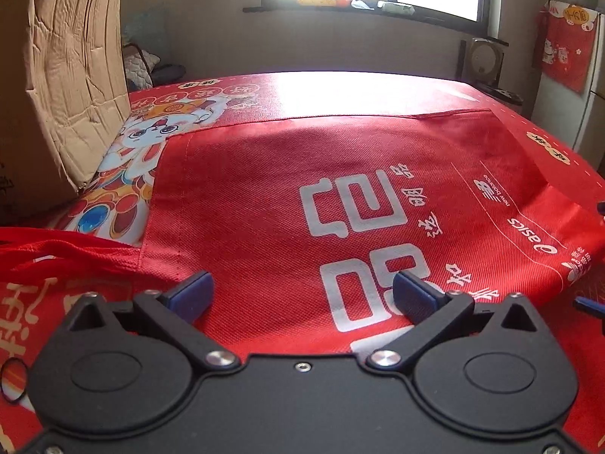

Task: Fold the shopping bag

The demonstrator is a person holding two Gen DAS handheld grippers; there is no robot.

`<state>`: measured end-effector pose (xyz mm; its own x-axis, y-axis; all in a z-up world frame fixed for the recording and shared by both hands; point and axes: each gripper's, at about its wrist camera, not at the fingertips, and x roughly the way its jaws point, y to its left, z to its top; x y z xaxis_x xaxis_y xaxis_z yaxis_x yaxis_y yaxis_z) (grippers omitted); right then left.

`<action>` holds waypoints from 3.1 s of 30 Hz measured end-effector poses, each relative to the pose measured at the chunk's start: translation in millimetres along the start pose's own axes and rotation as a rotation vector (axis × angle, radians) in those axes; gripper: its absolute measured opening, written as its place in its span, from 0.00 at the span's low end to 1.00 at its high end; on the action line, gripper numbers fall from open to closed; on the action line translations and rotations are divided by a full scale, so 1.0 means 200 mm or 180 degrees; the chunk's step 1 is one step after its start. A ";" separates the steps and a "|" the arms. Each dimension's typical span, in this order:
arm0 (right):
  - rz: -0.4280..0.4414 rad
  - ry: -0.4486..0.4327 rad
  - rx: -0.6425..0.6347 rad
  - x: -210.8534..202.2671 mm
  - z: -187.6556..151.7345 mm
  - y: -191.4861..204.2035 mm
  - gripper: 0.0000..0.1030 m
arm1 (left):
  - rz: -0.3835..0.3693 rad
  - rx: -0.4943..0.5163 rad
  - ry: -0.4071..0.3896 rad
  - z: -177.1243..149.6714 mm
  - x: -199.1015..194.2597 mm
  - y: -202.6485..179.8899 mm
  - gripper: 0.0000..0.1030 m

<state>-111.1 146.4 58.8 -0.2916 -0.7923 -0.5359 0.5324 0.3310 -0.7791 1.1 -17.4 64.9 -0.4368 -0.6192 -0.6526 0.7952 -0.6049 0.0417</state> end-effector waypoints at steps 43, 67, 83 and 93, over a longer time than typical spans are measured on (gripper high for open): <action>0.0045 -0.0209 -0.1208 0.26 0.17 0.18 0.06 | -0.0048 0.0030 -0.0006 0.00 0.00 0.01 1.00; 0.0689 -0.0073 -0.0693 0.29 0.20 -0.09 0.05 | -0.0071 0.0041 -0.0007 -0.01 0.00 0.01 1.00; 0.1518 -0.0189 0.0772 0.33 0.13 -0.31 0.06 | -0.0552 0.0223 -0.0540 -0.02 -0.17 0.29 0.99; 0.1853 -0.0183 0.1377 0.26 0.02 -0.38 0.08 | -0.0615 0.1018 -0.1167 -0.10 -0.38 0.30 1.00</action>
<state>-164.0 77.4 90.7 0.1707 -0.5792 -0.7971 0.8586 0.4843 -0.1680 90.8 4.2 101.5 -0.7269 -0.5811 -0.3659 0.5424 -0.8127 0.2131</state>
